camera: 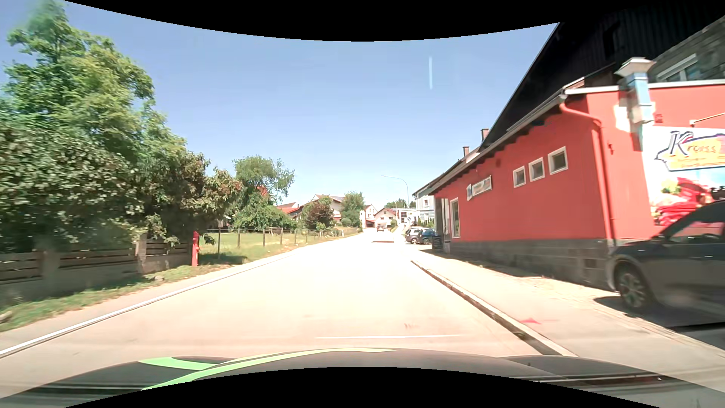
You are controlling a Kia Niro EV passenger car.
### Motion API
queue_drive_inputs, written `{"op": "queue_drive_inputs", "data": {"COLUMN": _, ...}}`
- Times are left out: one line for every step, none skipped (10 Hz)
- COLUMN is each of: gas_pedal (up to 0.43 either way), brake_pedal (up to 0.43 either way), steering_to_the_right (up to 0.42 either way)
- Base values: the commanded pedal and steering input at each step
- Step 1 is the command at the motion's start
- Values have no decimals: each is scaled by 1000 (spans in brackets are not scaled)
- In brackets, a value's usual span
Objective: Follow the waypoints while adhering to traffic rules and regulations
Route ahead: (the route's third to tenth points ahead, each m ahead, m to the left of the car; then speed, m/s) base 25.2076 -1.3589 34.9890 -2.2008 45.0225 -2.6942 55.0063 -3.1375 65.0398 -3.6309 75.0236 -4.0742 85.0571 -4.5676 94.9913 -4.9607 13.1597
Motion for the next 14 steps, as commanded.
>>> {"op": "queue_drive_inputs", "data": {"gas_pedal": 138, "brake_pedal": 0, "steering_to_the_right": 6}}
{"op": "queue_drive_inputs", "data": {"gas_pedal": 138, "brake_pedal": 0, "steering_to_the_right": 6}}
{"op": "queue_drive_inputs", "data": {"gas_pedal": 138, "brake_pedal": 0, "steering_to_the_right": 7}}
{"op": "queue_drive_inputs", "data": {"gas_pedal": 138, "brake_pedal": 0, "steering_to_the_right": 7}}
{"op": "queue_drive_inputs", "data": {"gas_pedal": 138, "brake_pedal": 0, "steering_to_the_right": 8}}
{"op": "queue_drive_inputs", "data": {"gas_pedal": 138, "brake_pedal": 0, "steering_to_the_right": 8}}
{"op": "queue_drive_inputs", "data": {"gas_pedal": 150, "brake_pedal": 0, "steering_to_the_right": 11}}
{"op": "queue_drive_inputs", "data": {"gas_pedal": 150, "brake_pedal": 0, "steering_to_the_right": 11}}
{"op": "queue_drive_inputs", "data": {"gas_pedal": 150, "brake_pedal": 0, "steering_to_the_right": 11}}
{"op": "queue_drive_inputs", "data": {"gas_pedal": 150, "brake_pedal": 0, "steering_to_the_right": 11}}
{"op": "queue_drive_inputs", "data": {"gas_pedal": 150, "brake_pedal": 0, "steering_to_the_right": 11}}
{"op": "queue_drive_inputs", "data": {"gas_pedal": 150, "brake_pedal": 0, "steering_to_the_right": 11}}
{"op": "queue_drive_inputs", "data": {"gas_pedal": 150, "brake_pedal": 0, "steering_to_the_right": 11}}
{"op": "queue_drive_inputs", "data": {"gas_pedal": 150, "brake_pedal": 0, "steering_to_the_right": 11}}
